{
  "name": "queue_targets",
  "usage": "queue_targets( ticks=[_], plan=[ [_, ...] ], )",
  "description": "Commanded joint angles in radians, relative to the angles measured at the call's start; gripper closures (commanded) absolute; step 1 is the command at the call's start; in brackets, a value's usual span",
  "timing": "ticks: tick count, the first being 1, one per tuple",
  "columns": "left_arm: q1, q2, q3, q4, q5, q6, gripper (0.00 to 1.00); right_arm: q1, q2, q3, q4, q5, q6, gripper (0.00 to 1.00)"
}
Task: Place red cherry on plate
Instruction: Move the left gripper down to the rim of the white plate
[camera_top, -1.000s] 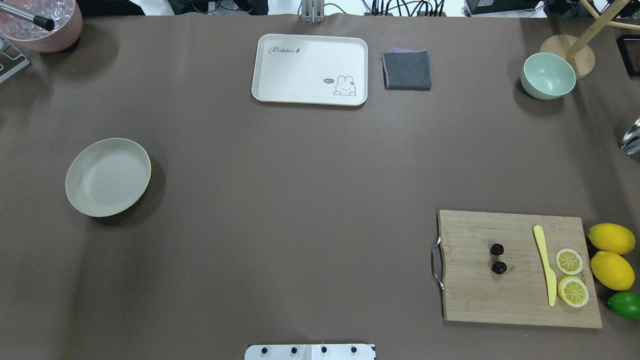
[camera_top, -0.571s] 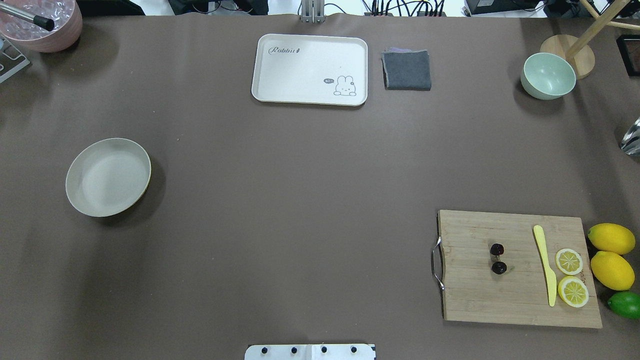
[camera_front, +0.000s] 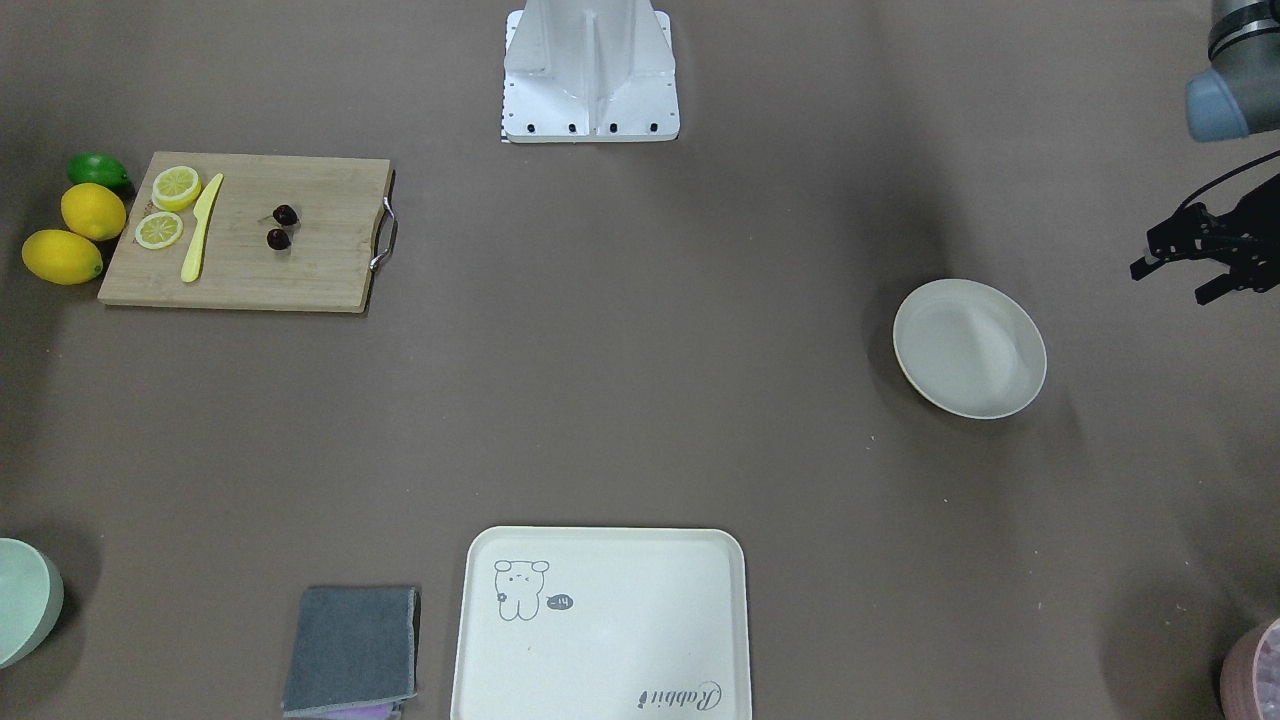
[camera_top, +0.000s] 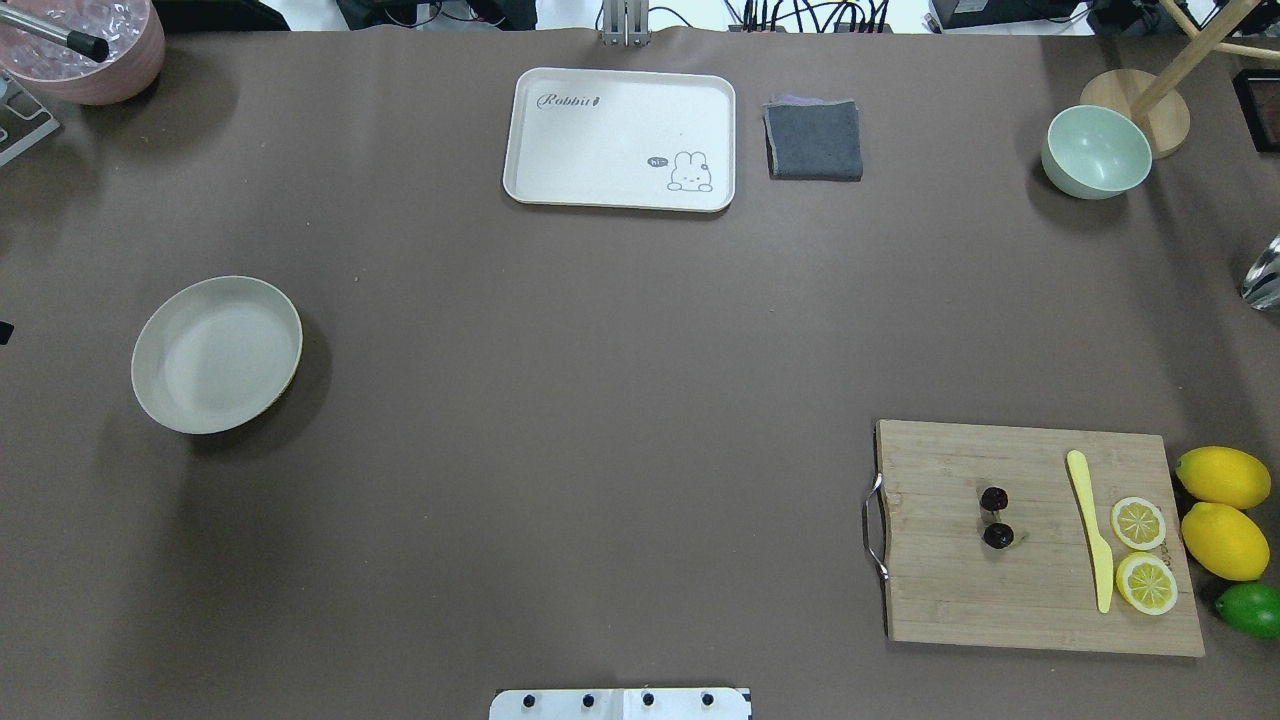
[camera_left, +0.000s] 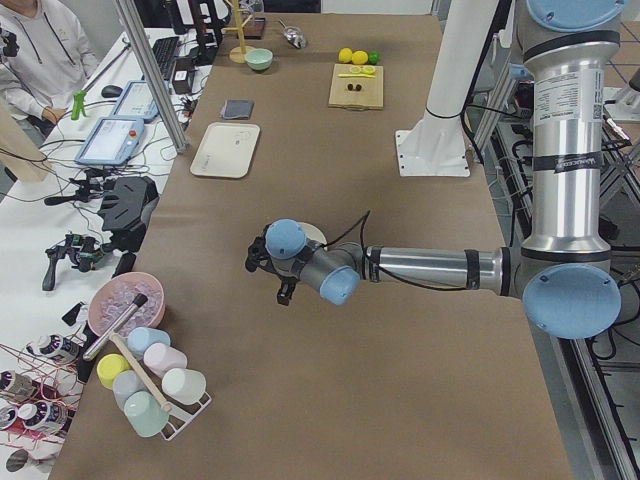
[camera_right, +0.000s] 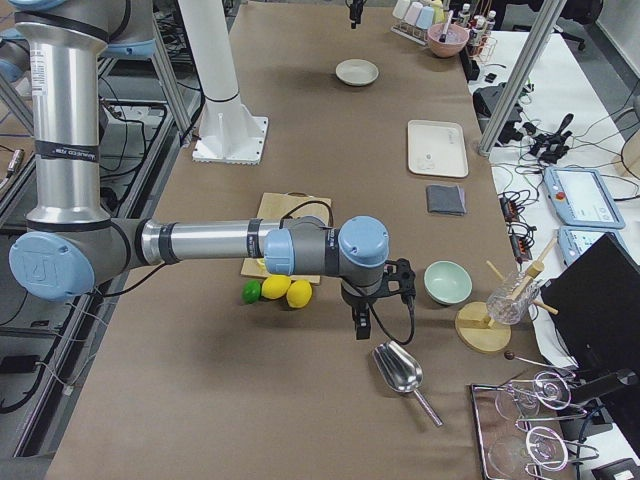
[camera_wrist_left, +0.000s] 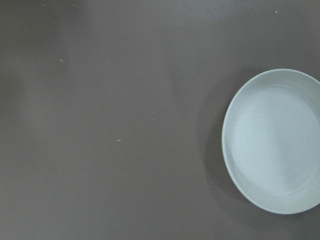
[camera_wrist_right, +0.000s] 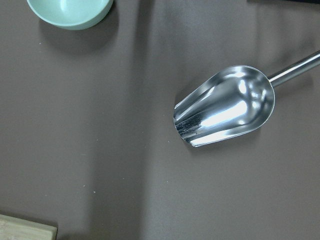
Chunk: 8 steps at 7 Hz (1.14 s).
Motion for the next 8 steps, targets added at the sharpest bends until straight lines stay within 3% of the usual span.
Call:
queue_targets(
  ticks=[1,6,8],
  plan=[
    [0.093,-0.063,0.113,-0.183,0.048,-0.175,0.01,-0.002,0.000,-0.001,0.000,-0.002,0.002,0.00],
    [0.134,-0.110,0.131,-0.185,0.059,-0.290,0.01,-0.004,0.003,0.001,0.000,0.000,0.006,0.00],
    [0.182,-0.114,0.152,-0.223,0.116,-0.323,0.01,-0.004,0.002,0.001,0.000,0.000,0.006,0.00]
  ],
)
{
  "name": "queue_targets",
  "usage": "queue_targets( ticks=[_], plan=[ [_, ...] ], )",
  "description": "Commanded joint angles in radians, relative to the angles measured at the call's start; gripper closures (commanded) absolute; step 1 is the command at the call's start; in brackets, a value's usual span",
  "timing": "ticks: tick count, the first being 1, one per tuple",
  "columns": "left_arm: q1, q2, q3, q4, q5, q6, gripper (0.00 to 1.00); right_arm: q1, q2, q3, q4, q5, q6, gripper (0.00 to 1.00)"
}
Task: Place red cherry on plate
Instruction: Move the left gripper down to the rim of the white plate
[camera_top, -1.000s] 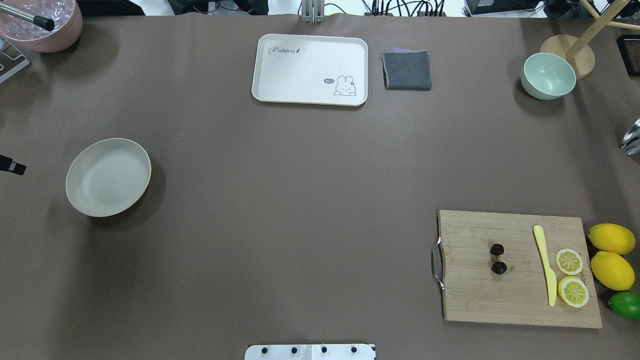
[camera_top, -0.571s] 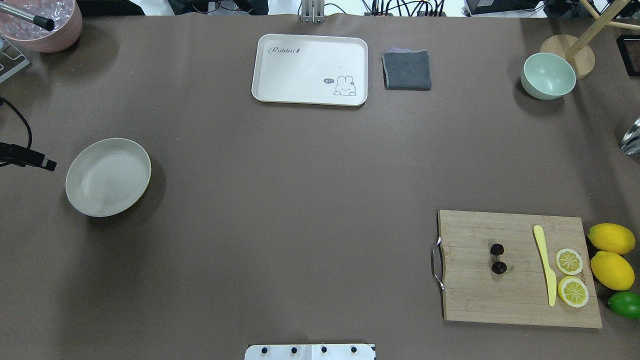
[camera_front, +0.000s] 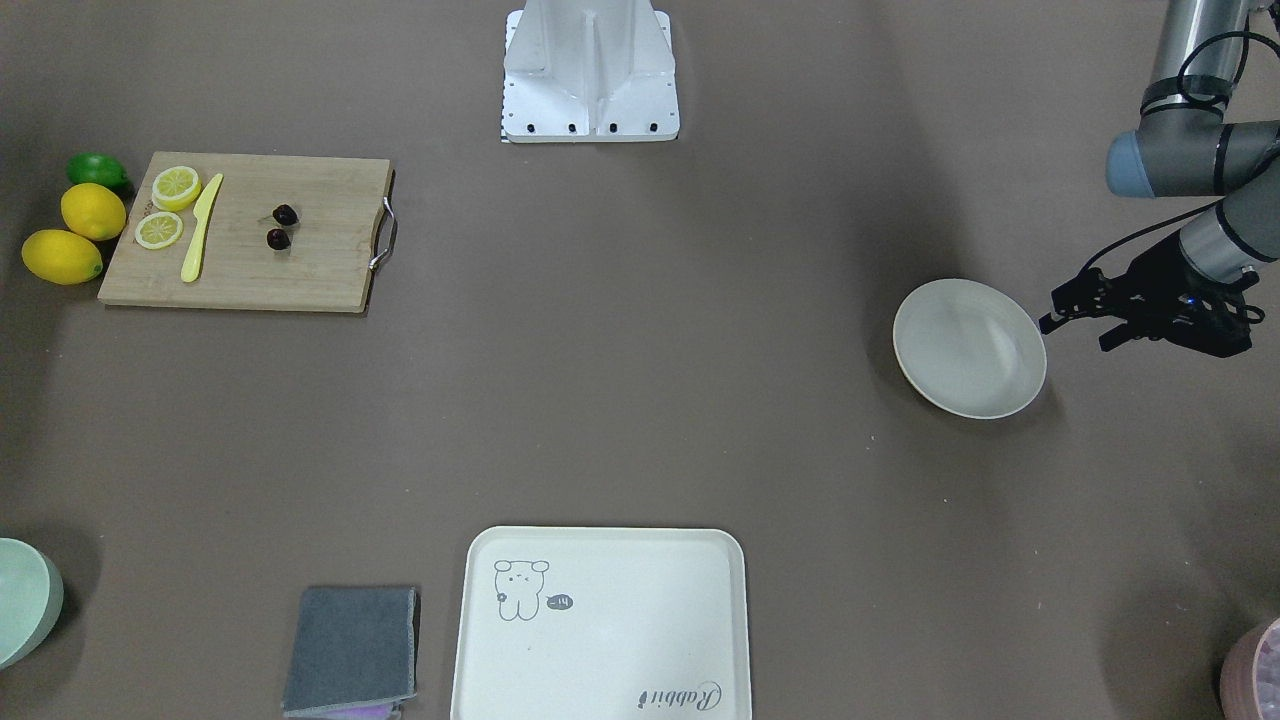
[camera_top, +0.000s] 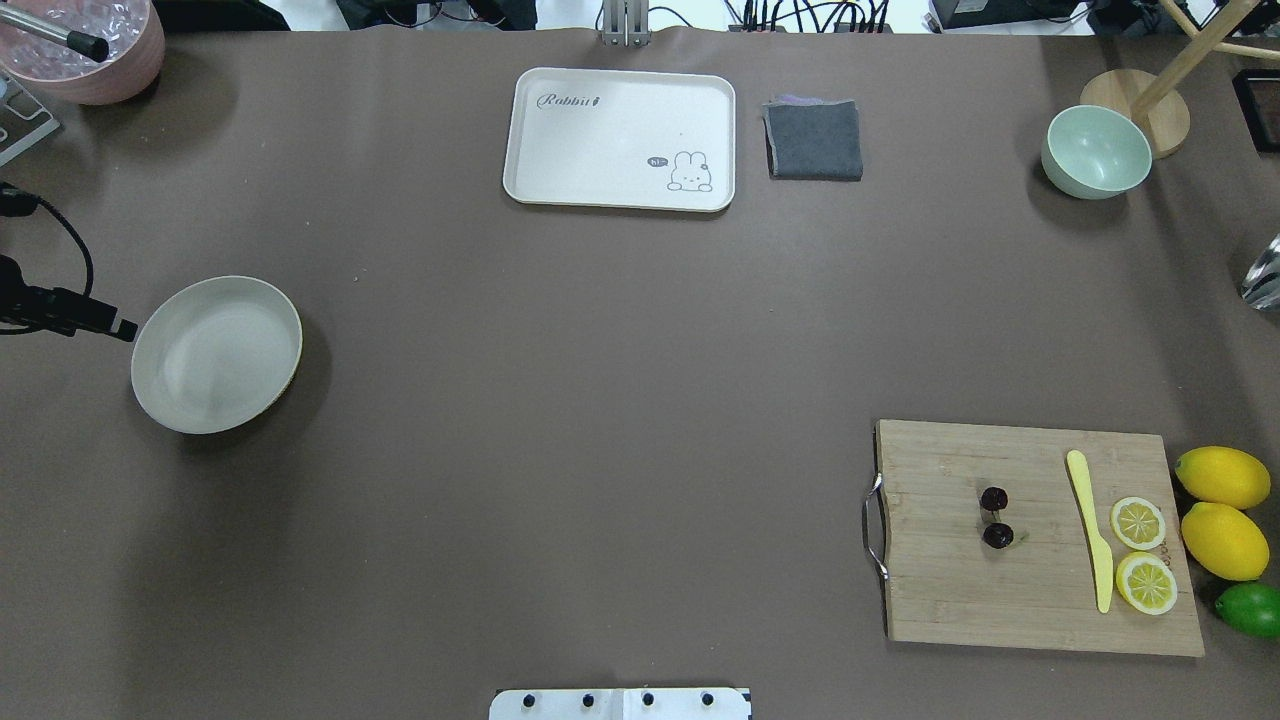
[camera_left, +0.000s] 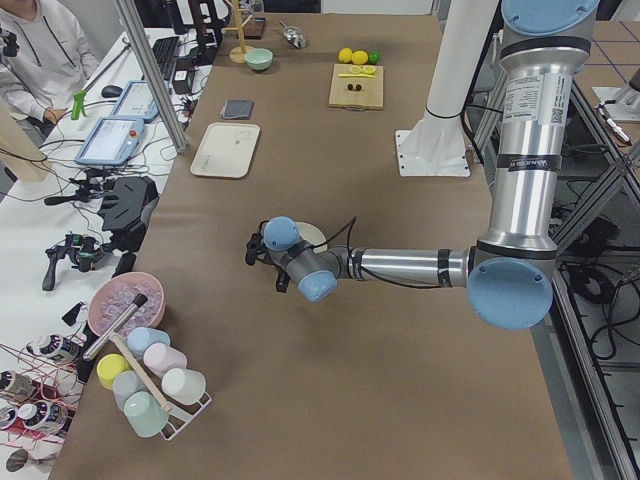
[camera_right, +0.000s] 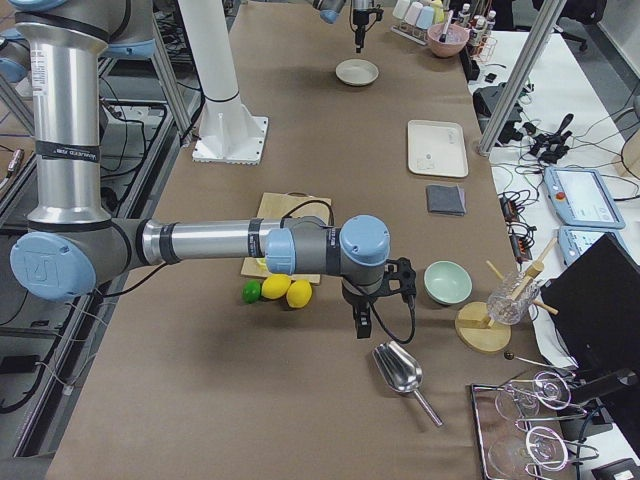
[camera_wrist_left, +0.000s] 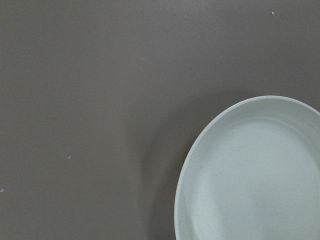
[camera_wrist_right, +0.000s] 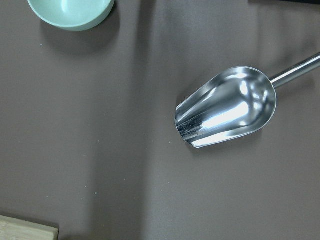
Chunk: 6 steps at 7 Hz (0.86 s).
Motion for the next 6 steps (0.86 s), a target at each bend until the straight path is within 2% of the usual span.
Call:
queue_targets(
  ticks=[1,3,4,5,6],
  plan=[
    [0.047,-0.015,0.080,-0.120,0.035,-0.063,0.01,0.000,-0.001,0.000,0.000,0.000,0.000,0.00],
    [0.089,-0.042,0.106,-0.157,0.053,-0.131,0.02,0.000,-0.001,0.000,0.000,0.000,0.000,0.00],
    [0.092,-0.044,0.094,-0.159,0.053,-0.154,0.07,0.000,-0.001,0.000,0.000,0.000,0.000,0.00],
    [0.094,-0.056,0.094,-0.159,0.050,-0.168,0.13,0.000,-0.001,0.000,0.000,0.000,0.000,0.00],
    [0.094,-0.061,0.094,-0.151,0.047,-0.168,0.25,0.000,-0.001,0.000,0.000,0.000,0.000,0.00]
  ],
)
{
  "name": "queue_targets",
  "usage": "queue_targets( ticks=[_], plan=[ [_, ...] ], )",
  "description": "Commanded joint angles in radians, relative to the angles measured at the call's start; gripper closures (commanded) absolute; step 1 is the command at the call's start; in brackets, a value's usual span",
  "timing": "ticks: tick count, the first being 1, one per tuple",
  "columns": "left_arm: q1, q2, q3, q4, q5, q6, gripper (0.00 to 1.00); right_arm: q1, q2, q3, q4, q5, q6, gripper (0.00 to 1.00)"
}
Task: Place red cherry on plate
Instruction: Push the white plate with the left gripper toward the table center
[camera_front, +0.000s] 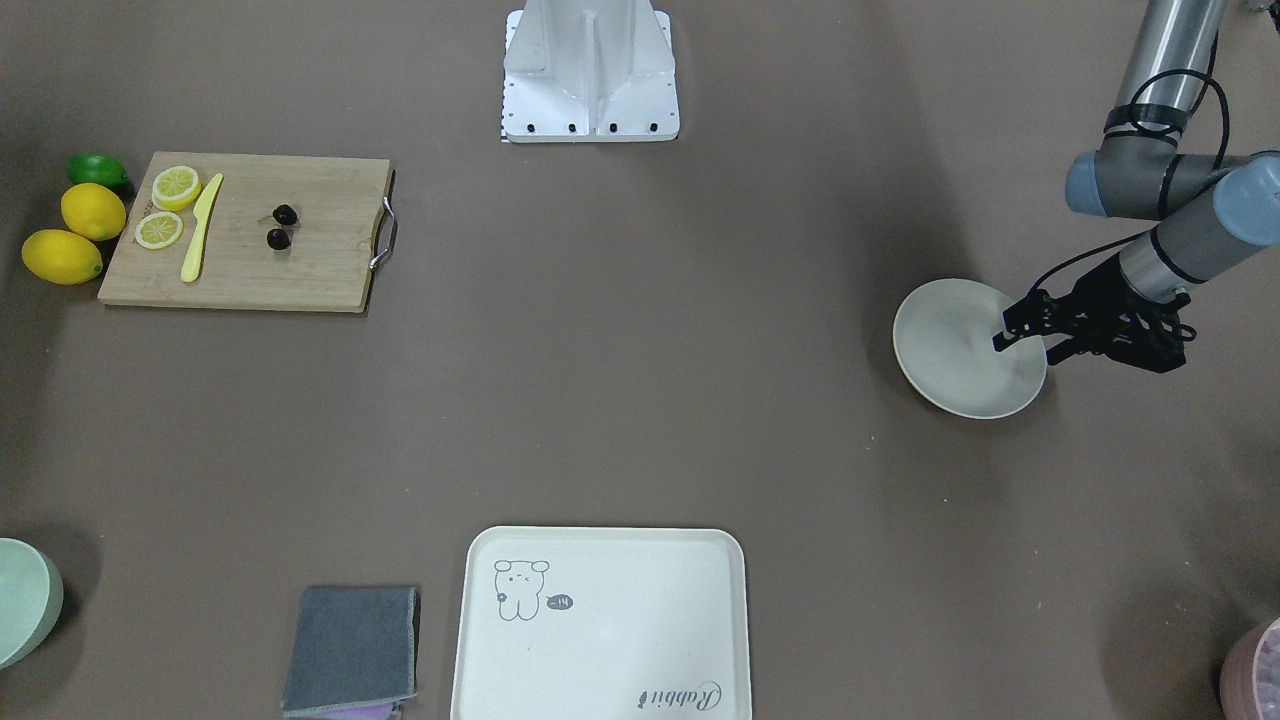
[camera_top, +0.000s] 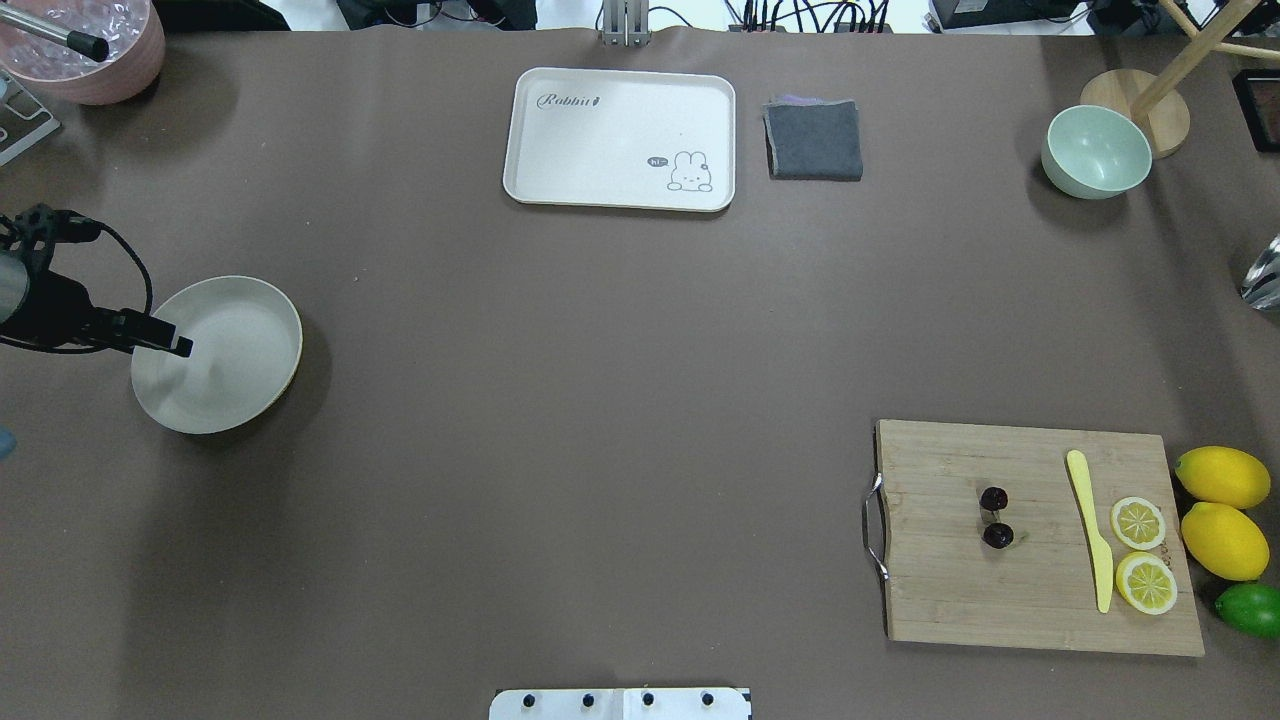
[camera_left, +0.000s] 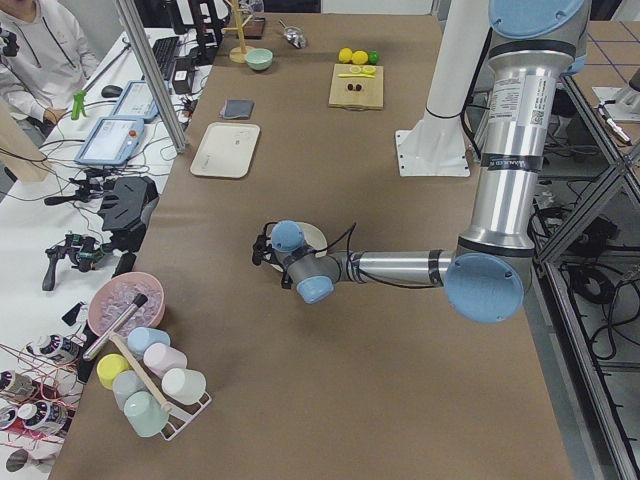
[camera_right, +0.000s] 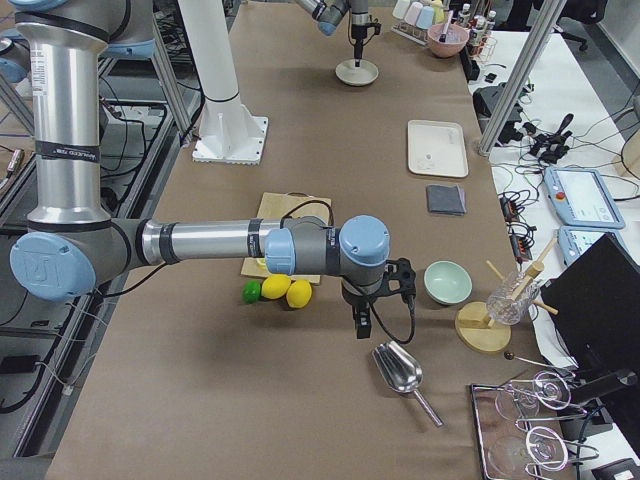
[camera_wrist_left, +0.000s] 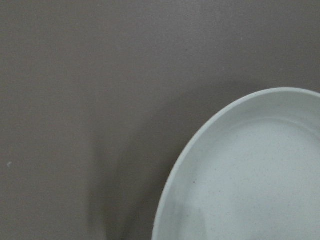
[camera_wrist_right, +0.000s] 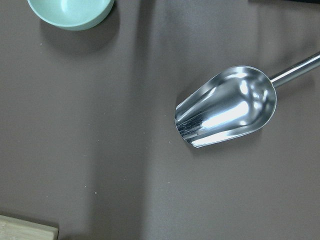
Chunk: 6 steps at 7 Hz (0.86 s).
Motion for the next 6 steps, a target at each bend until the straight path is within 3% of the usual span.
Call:
queue_targets(
  ticks=[1,2,3,5,6],
  plan=[
    [0.002,-0.007,-0.002,0.002,-0.003,-0.010,0.34,0.000,0.000,0.000,0.000,0.000,0.000,0.00],
    [0.002,-0.007,-0.002,-0.001,-0.003,-0.008,0.45,0.000,0.000,0.000,0.000,0.000,0.000,0.00],
    [0.002,-0.007,-0.001,-0.003,-0.003,-0.008,0.69,0.000,-0.002,0.000,0.000,0.000,0.000,0.00],
    [0.002,-0.001,0.002,-0.004,-0.047,-0.001,1.00,0.000,-0.002,0.002,0.000,0.000,0.000,0.00],
    [-0.003,0.009,-0.001,-0.016,-0.092,0.009,1.00,0.000,-0.002,0.000,0.000,0.000,0.000,0.00]
  ],
)
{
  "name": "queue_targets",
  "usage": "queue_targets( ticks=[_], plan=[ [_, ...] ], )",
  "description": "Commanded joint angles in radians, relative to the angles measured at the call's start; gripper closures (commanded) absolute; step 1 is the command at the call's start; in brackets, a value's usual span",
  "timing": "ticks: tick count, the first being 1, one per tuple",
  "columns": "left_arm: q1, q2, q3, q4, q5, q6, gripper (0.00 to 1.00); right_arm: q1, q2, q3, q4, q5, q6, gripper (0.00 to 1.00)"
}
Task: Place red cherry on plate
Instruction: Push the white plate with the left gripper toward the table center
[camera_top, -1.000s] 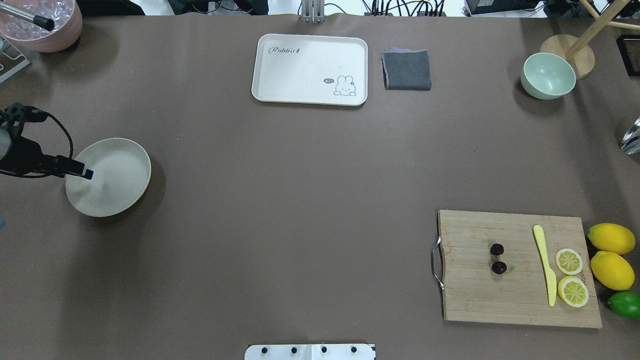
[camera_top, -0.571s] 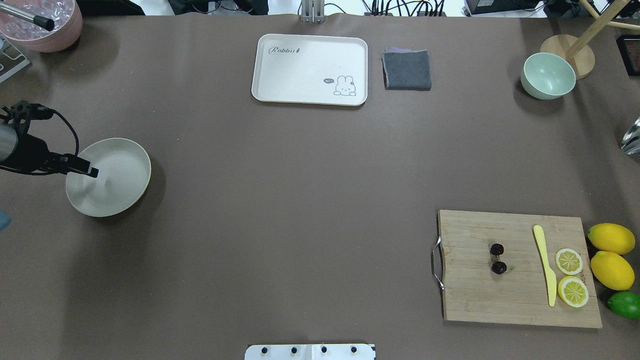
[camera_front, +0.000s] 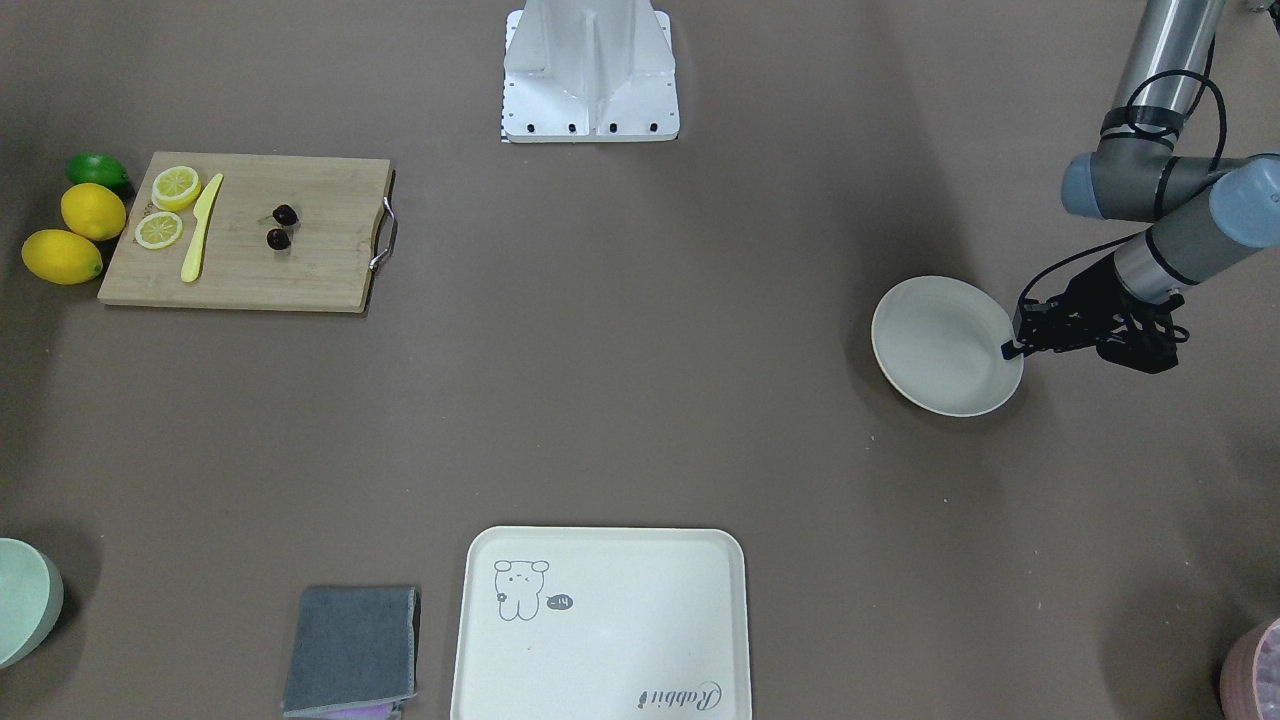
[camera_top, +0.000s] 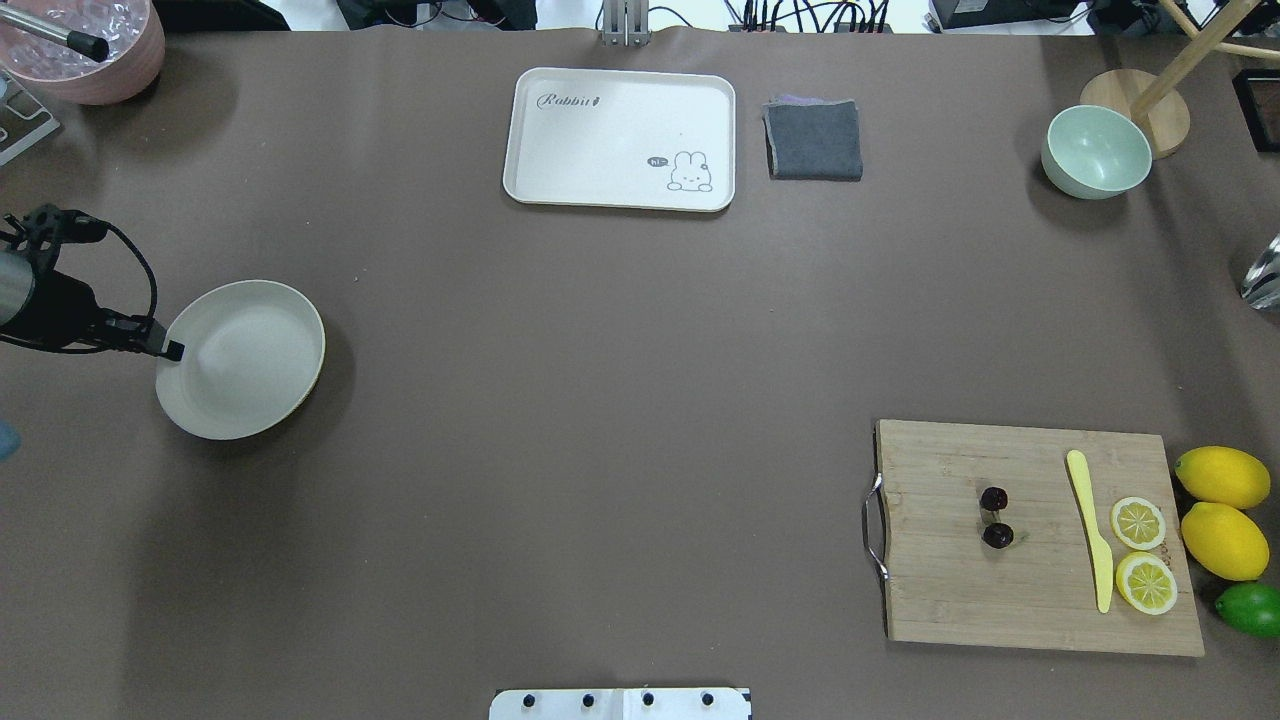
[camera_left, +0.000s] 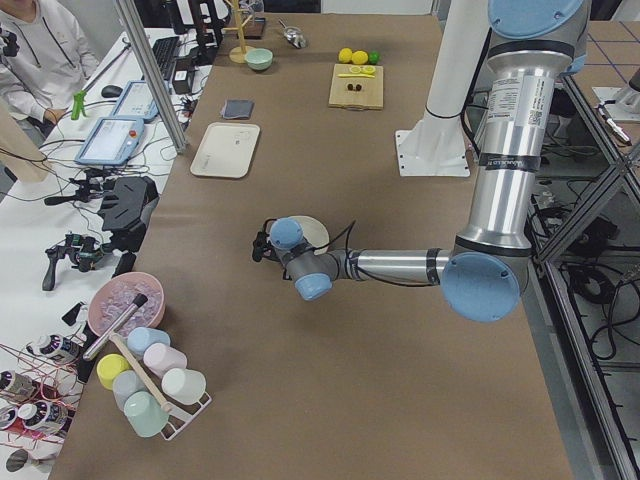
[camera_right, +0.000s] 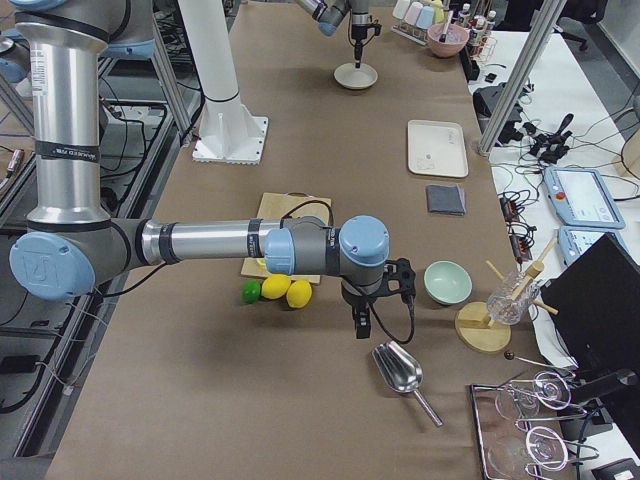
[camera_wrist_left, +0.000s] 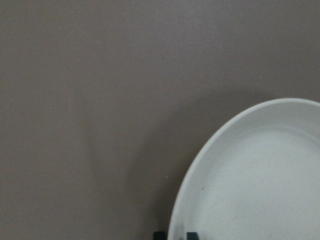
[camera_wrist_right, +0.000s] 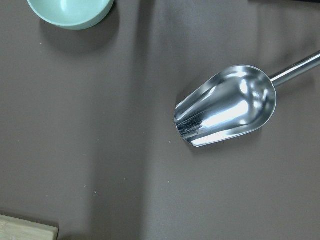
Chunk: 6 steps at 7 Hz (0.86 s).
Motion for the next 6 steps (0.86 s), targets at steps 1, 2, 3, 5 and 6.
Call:
queue_targets(
  ticks=[1,2,3,5,6],
  plan=[
    [-0.010,0.010,-0.001,-0.023,-0.061,0.007,1.00,0.000,0.000,-0.001,0.000,0.000,0.000,0.00],
    [-0.011,0.012,-0.001,-0.025,-0.065,0.006,1.00,0.000,0.000,0.001,0.000,0.000,0.000,0.00],
    [-0.013,0.010,-0.001,-0.021,-0.077,0.000,1.00,0.000,0.000,0.001,0.000,0.000,0.000,0.00],
    [-0.051,-0.035,-0.006,-0.007,-0.187,-0.109,1.00,0.000,-0.002,-0.001,0.000,0.000,0.000,0.00],
    [-0.066,-0.092,-0.004,0.012,-0.230,-0.203,1.00,0.000,0.000,-0.001,0.000,0.000,0.000,0.00]
  ],
)
